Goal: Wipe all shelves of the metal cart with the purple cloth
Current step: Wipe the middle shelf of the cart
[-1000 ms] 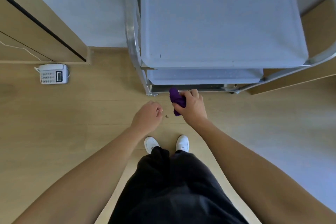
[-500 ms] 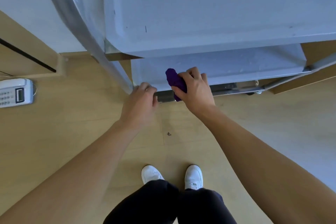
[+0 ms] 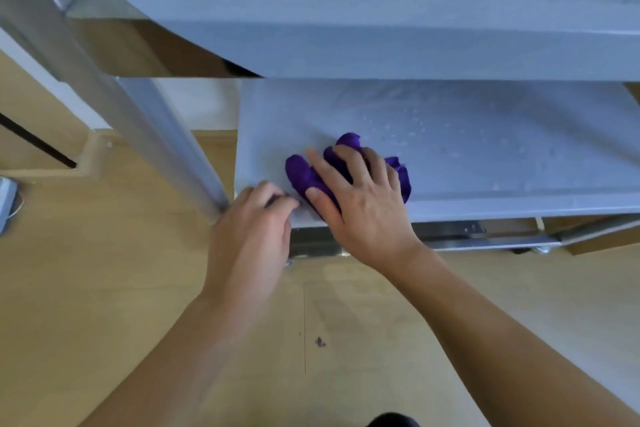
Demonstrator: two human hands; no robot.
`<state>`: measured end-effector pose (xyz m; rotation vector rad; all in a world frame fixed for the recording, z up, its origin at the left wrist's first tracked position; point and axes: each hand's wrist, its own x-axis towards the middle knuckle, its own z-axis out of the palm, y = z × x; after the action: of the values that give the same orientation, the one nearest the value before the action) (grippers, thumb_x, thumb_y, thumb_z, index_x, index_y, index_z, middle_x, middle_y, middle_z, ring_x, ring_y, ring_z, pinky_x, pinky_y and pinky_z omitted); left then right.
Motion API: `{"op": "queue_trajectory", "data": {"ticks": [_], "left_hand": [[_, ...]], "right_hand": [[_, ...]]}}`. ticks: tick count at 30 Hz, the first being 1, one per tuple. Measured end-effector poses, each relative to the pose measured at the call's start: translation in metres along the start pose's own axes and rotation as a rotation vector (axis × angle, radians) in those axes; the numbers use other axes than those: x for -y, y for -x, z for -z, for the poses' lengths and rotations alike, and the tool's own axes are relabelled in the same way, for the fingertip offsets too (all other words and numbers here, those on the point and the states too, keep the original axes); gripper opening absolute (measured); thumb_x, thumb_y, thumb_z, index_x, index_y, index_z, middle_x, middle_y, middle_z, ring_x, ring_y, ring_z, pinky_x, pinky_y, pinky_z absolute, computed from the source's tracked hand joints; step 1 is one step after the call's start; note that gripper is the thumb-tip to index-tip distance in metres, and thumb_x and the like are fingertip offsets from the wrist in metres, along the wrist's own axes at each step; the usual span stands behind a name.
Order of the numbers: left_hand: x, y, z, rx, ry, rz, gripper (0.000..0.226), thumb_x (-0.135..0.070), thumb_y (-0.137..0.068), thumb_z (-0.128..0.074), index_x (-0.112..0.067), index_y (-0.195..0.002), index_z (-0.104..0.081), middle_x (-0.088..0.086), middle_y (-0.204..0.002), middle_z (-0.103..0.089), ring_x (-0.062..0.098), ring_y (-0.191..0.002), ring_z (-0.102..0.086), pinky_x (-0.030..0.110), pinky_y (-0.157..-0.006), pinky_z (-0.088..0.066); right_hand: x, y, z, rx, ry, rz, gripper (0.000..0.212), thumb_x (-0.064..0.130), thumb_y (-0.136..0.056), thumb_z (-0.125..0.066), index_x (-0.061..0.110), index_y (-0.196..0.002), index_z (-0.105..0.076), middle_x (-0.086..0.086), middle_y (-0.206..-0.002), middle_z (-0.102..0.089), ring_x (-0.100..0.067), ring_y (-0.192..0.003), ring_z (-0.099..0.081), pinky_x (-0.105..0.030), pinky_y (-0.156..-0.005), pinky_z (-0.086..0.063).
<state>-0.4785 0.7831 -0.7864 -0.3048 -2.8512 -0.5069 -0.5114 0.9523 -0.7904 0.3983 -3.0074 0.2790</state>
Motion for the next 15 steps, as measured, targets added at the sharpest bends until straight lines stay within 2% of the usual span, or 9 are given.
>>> {"op": "queue_trajectory", "data": {"ticks": [3,6,10,15], "left_hand": [[-0.004,0.002,-0.004,-0.024,-0.046,0.032,0.013,-0.007,-0.083,-0.064,-0.02,-0.083,-0.068,-0.007,-0.084,-0.058,0.017,-0.074,-0.054,0.031,-0.05,-0.044],[-0.007,0.003,-0.007,-0.062,-0.032,0.058,0.017,-0.004,-0.081,-0.065,-0.02,-0.084,-0.07,-0.006,-0.082,-0.06,0.019,-0.072,-0.057,0.033,-0.048,-0.045],[-0.008,0.004,-0.01,-0.12,0.003,0.095,0.022,0.001,-0.08,-0.066,-0.019,-0.087,-0.072,-0.005,-0.083,-0.064,0.02,-0.07,-0.061,0.033,-0.047,-0.047],[-0.008,0.008,-0.011,-0.106,0.053,0.08,0.029,0.006,-0.082,-0.061,-0.012,-0.099,-0.076,-0.002,-0.098,-0.069,0.021,-0.081,-0.066,0.035,-0.06,-0.055]], "right_hand": [[0.0,-0.007,0.001,0.049,-0.136,0.069,0.053,0.054,-0.101,-0.01,0.043,-0.152,-0.017,0.008,-0.154,-0.033,-0.027,-0.146,-0.021,-0.047,-0.115,-0.024],[-0.003,-0.015,0.0,0.068,-0.129,0.175,0.053,0.053,-0.101,-0.016,0.041,-0.152,-0.021,0.013,-0.158,-0.028,-0.026,-0.151,-0.008,-0.045,-0.12,-0.014],[-0.007,-0.031,-0.009,0.035,-0.123,0.204,0.052,0.056,-0.1,-0.029,0.039,-0.149,-0.032,0.013,-0.157,-0.03,-0.025,-0.15,-0.013,-0.043,-0.119,-0.016],[-0.015,-0.077,-0.017,0.138,-0.145,0.152,0.054,0.059,-0.099,-0.027,0.04,-0.15,-0.025,0.01,-0.16,-0.022,-0.027,-0.15,-0.01,-0.046,-0.118,-0.017]]}}
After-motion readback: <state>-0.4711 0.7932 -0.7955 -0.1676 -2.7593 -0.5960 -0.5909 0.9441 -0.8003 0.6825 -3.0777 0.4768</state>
